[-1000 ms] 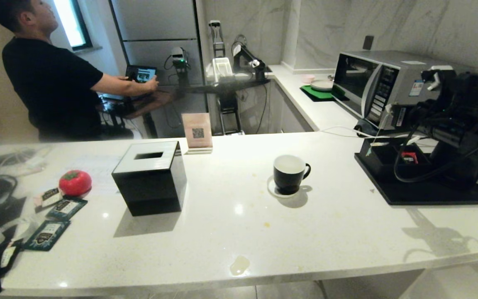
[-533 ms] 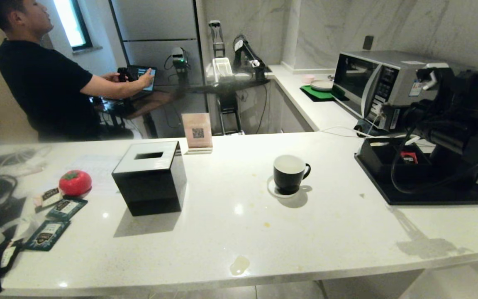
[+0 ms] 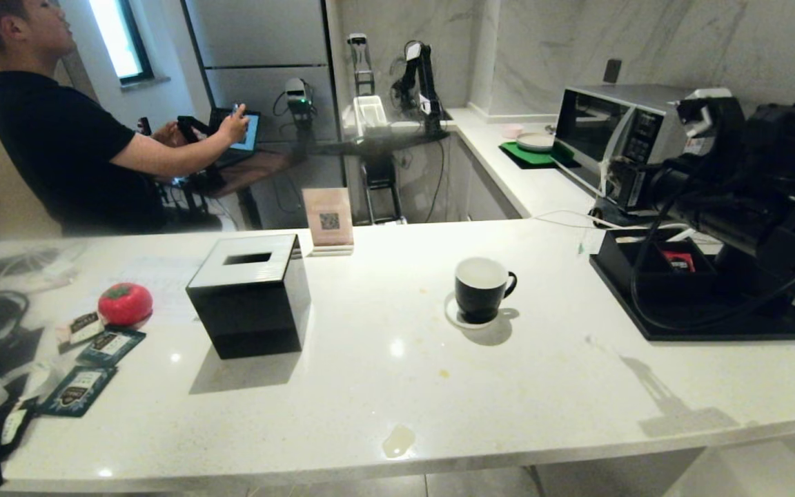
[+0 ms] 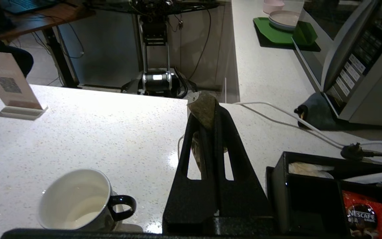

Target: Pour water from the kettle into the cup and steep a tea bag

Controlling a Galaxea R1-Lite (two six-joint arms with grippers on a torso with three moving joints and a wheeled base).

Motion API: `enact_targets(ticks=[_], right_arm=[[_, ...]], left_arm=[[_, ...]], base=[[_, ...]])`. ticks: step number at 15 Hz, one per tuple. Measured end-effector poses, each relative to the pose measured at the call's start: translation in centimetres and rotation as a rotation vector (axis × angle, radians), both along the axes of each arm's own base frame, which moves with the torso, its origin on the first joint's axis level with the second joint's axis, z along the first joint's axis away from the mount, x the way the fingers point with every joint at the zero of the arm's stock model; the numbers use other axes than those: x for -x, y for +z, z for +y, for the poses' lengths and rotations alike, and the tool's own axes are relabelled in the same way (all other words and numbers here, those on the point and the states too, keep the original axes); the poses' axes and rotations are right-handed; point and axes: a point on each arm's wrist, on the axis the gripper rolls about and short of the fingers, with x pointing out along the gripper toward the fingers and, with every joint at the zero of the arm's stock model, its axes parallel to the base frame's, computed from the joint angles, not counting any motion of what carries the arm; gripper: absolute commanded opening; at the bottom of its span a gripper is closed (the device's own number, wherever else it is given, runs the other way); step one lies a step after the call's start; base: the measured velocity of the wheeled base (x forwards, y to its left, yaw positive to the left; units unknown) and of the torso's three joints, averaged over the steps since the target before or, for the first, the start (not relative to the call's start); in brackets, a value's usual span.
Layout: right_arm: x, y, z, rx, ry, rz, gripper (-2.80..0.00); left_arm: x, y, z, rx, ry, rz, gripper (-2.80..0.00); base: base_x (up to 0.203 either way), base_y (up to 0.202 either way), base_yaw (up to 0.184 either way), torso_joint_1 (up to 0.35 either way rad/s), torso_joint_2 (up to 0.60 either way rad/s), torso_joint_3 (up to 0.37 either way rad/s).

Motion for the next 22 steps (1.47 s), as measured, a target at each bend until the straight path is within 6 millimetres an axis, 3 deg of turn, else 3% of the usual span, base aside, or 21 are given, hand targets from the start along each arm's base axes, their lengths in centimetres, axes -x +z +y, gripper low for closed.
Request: enact_targets(ticks=[7,22], right_arm=[[0.8,1.0,1.5,-0.005,0.047,-0.022,-2.80],[3.8,2.4,6.6,-0.013,0.217,-0.049,-2.80]], left_arm=[[0.0,0.0,0.0,0.000,0.000,0.000,-2.80],[0.0,0.0,0.0,-0.018,-0.017,0.000,-2.80]], base=[[0.000,0.000,0.000,0.000,0.00,0.000],[0.000,0.000,0.000,0.000,0.00,0.000]])
